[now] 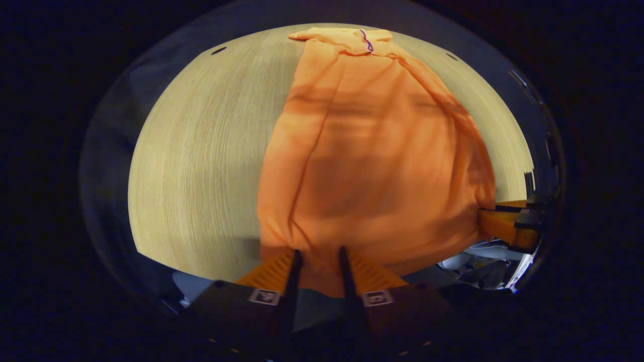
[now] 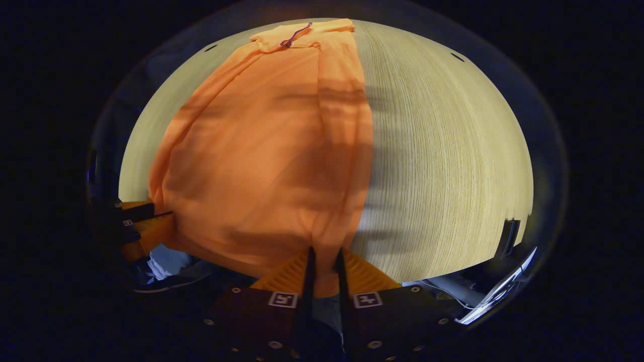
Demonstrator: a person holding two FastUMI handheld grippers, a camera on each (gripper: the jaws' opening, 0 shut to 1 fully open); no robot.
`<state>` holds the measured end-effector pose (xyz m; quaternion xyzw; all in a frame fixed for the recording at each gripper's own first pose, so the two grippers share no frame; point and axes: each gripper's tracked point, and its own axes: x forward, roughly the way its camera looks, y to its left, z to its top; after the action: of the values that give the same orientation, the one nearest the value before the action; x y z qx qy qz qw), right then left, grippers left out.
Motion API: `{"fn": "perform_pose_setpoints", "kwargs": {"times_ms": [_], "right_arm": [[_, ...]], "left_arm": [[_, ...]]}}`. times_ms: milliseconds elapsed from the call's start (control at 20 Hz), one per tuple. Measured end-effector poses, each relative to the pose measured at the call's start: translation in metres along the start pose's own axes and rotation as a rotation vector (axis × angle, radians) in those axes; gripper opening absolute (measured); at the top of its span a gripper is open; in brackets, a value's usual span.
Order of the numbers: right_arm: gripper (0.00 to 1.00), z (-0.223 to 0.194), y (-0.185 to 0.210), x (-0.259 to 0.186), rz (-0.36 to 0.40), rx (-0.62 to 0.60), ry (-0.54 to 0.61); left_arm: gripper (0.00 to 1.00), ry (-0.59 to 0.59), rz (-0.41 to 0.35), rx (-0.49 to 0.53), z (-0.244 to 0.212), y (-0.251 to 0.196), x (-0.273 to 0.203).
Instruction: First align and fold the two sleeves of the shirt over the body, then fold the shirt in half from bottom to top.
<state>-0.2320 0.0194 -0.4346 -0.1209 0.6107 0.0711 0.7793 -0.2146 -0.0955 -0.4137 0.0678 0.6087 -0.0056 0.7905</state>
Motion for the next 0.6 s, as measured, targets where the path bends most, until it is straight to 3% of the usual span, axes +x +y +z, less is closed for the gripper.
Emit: {"fn": "perform_pose_setpoints", "kwargs": {"times_ms": [100,150,200,250,350,600], "right_arm": [[0.06,0.0,0.006,0.0,0.068,0.023,-0.001],[0.06,0.003,0.005,0.007,0.073,0.037,-0.025],[0.0,0.004,0.006,0.0,0.075,0.018,-0.023],[0.05,0.002,0.005,0.001,0.08,0.009,-0.031],[0.0,0.003,0.006,0.0,0.09,0.001,-0.036],[0.0,0.018,0.003,-0.013,0.105,0.011,-0.069]], "left_arm": [[0.06,-0.041,-0.03,-0.045,0.006,-0.004,-0.002],[0.02,-0.059,-0.083,-0.076,0.012,-0.01,0.0],[0.01,-0.047,-0.12,-0.111,0.01,-0.01,0.0],[0.01,-0.044,-0.151,-0.158,0.009,-0.008,0.001],[0.01,-0.023,-0.18,-0.213,0.008,-0.006,-0.001],[0.01,-0.036,-0.216,-0.22,0.017,-0.01,-0.017]]}}
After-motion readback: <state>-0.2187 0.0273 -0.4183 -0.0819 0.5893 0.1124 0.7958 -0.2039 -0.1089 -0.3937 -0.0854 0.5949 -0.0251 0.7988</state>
